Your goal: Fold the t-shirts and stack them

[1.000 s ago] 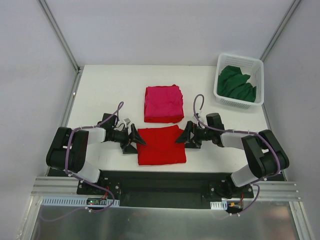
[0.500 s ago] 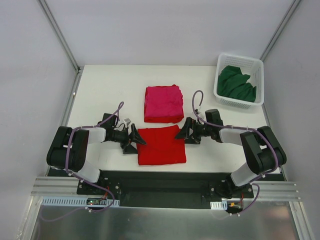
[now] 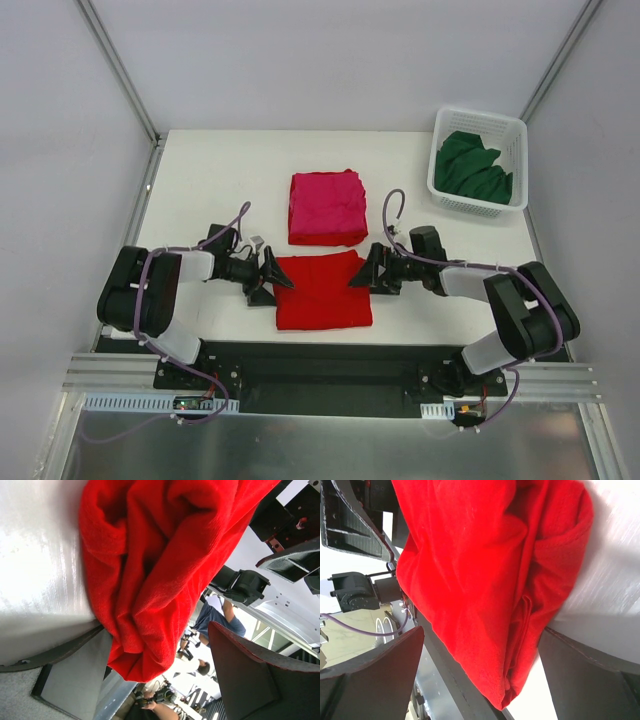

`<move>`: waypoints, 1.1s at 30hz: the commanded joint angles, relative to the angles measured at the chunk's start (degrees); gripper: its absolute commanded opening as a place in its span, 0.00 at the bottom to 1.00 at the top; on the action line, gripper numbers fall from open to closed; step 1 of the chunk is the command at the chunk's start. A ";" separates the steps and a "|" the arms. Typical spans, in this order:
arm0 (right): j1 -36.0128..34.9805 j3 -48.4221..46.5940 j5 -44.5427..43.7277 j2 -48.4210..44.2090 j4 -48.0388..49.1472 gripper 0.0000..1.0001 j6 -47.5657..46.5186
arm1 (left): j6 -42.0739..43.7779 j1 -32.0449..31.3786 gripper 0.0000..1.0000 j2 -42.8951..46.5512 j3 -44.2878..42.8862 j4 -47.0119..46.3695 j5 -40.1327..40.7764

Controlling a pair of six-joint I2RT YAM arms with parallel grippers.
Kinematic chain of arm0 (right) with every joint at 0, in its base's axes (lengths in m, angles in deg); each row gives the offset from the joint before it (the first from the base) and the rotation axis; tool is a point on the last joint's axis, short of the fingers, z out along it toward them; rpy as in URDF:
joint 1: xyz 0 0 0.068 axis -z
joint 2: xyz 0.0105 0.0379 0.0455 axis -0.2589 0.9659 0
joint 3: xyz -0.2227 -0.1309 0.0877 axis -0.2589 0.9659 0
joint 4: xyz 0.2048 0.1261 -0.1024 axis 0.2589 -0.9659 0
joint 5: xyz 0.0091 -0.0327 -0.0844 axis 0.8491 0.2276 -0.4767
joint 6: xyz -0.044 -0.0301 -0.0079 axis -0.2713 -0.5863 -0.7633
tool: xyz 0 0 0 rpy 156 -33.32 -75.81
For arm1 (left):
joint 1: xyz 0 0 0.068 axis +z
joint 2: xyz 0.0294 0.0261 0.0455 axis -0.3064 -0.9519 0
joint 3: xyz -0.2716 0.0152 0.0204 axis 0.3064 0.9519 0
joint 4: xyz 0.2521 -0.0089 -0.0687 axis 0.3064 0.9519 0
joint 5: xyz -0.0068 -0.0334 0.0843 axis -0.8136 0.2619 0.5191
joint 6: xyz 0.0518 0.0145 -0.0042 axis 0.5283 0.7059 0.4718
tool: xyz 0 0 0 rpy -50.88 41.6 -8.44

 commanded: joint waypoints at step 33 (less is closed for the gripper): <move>-1.97 -0.01 -4.48 5.50 -3.94 0.88 0.43 | 8.58 0.31 0.43 -6.82 -5.27 6.91 10.92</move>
